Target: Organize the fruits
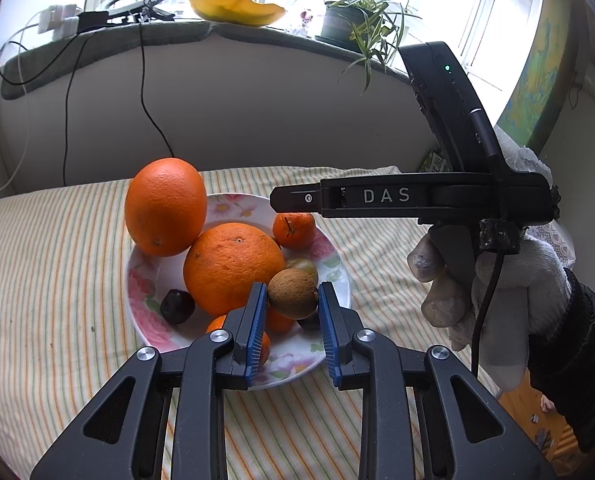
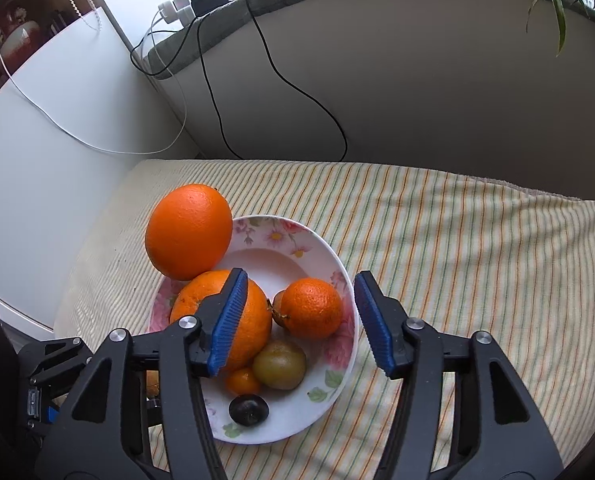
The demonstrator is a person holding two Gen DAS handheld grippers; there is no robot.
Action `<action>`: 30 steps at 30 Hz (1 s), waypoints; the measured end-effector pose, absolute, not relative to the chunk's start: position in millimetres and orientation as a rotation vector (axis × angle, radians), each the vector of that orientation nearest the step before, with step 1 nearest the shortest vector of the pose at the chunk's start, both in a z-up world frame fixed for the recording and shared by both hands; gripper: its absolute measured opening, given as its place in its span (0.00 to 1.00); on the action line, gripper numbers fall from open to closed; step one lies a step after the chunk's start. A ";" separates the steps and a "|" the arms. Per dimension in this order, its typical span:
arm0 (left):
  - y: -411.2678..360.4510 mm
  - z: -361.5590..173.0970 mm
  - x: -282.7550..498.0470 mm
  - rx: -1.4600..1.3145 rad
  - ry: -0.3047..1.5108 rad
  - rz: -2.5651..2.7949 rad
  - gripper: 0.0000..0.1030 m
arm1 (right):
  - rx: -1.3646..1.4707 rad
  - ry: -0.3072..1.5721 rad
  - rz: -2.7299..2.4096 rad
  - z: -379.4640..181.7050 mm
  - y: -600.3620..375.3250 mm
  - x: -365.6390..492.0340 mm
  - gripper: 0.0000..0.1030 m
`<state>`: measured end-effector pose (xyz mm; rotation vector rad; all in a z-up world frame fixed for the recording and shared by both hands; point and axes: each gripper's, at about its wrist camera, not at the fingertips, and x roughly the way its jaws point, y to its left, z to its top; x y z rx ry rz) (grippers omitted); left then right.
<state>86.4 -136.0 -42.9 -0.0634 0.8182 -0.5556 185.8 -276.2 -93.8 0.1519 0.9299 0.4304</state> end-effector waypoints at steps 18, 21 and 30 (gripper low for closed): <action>-132.9 -35.9 80.1 -0.056 0.791 -0.527 0.76 | 0.120 0.895 0.426 -79.7 -273.3 174.4 0.71; -131.4 -35.5 80.5 -0.054 0.796 -0.511 0.77 | 0.114 0.888 0.425 -77.4 -272.6 172.0 0.72; -127.1 -31.7 77.0 -0.045 0.789 -0.480 0.77 | 0.094 0.825 0.397 -65.8 -275.1 159.7 0.89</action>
